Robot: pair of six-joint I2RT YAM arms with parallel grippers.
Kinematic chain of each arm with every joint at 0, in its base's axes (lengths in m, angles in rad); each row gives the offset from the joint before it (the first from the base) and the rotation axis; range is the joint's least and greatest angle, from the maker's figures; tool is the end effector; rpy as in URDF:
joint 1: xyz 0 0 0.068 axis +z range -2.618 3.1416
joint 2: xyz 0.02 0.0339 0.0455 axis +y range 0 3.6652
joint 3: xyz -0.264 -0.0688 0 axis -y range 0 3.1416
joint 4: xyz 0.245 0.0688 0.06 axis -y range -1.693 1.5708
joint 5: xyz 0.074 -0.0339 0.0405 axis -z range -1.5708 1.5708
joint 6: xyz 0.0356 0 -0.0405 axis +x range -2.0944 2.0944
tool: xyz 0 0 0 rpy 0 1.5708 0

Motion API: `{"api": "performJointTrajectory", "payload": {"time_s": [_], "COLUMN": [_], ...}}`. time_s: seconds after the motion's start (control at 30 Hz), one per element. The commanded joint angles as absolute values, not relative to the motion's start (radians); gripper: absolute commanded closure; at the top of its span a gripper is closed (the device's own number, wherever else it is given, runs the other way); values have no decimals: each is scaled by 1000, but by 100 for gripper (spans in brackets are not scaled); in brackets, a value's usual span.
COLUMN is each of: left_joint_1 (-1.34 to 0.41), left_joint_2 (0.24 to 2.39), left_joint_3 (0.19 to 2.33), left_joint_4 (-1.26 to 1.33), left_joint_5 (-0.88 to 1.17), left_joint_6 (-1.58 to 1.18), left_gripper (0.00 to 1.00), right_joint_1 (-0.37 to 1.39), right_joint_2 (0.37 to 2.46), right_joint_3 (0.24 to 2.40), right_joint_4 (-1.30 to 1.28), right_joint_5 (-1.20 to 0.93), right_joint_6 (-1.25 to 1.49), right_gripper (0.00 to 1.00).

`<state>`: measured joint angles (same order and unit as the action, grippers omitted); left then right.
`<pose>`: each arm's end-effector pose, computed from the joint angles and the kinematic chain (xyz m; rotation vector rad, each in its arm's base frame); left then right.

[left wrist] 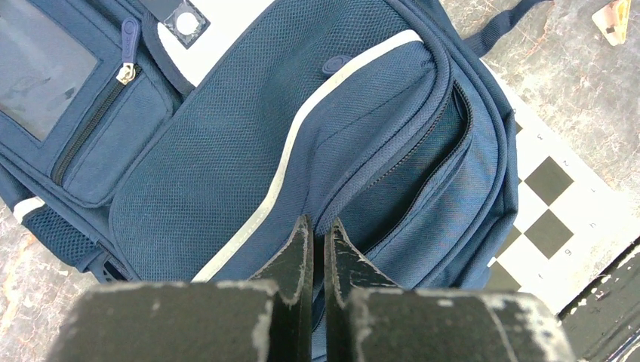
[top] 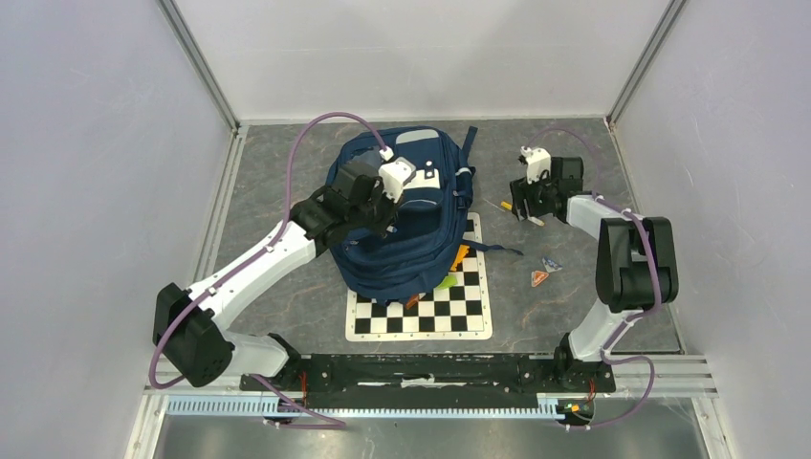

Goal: Pack the student bag
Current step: Pick up the stationery from the center of the board.

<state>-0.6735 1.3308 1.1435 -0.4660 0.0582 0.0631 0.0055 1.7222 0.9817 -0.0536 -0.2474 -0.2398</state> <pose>0.2302 -0.1863 0.3167 0.8411 2.0895 -0.3968 0.3571 0.0107 0.1761 -0.4041 2.3060 0.1769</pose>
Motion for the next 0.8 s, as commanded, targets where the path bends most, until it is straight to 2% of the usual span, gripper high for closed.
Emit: {"api": "performJointTrajectory", "payload": {"time_s": [0.0, 0.27, 0.6, 0.77], "left_joint_1": [-673, -674, -673, -673], "left_joint_2": [1327, 1331, 1325, 1331], "left_joint_3": [1163, 1160, 1157, 1157], "left_joint_4": [-371, -364, -360, -360], "left_joint_5": [120, 136, 144, 147], "left_joint_6": [11, 10, 10, 10], "left_gripper": [98, 98, 98, 98], "right_joint_1": [6, 21, 69, 107], "right_joint_2": [1747, 1759, 1661, 1636], "right_joint_3": [1006, 975, 843, 817], "right_joint_4": [-68, -112, -128, -130], "right_joint_5": [-292, -306, -288, -144], "right_joint_6": [-243, -234, -185, -193], "right_gripper": [27, 30, 38, 38]}}
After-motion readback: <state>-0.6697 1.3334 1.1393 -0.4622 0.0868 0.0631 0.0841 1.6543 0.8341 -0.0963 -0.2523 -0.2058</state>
